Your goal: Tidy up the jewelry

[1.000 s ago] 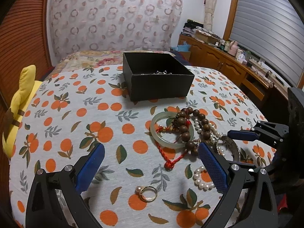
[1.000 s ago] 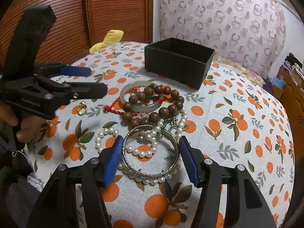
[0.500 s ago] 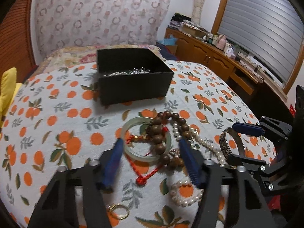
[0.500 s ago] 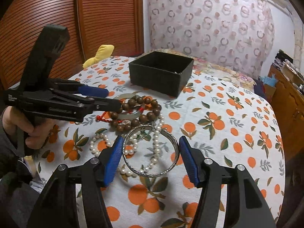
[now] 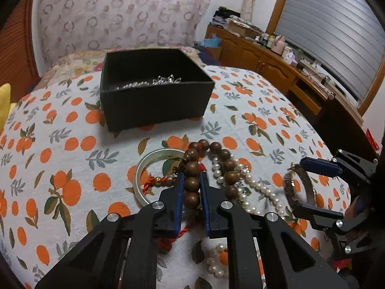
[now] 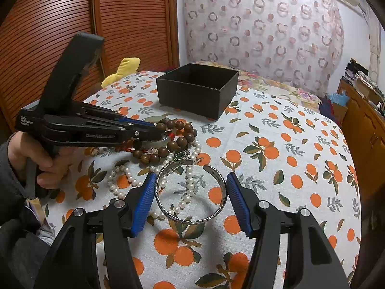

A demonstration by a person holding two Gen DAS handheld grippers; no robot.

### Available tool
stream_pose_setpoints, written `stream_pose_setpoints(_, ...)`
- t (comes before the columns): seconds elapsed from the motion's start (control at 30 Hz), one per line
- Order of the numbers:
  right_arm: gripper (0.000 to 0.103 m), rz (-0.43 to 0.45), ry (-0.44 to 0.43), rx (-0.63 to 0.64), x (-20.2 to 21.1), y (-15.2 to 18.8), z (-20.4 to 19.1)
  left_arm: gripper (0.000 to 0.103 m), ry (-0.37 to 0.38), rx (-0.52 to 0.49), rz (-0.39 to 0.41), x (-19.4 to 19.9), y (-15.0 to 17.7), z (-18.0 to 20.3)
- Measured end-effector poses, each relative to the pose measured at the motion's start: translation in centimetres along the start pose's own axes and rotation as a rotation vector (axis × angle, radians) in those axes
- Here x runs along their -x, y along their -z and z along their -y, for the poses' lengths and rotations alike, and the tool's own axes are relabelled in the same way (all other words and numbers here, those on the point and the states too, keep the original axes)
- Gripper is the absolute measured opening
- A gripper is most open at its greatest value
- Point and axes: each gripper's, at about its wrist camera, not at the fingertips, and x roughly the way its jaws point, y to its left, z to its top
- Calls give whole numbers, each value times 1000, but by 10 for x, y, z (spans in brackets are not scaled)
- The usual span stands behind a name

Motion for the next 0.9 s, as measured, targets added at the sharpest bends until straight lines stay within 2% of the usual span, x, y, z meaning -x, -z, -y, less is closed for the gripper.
stream_pose_setpoints(0.5, 62, 42, 10, -3, 9, -16, 7, 12, 35, -25, 153, 59, -28, 17)
stream_pose_setpoints(0.9, 62, 79, 10, -2, 4, -43, 16, 12, -4, -24, 231, 84, -55, 8)
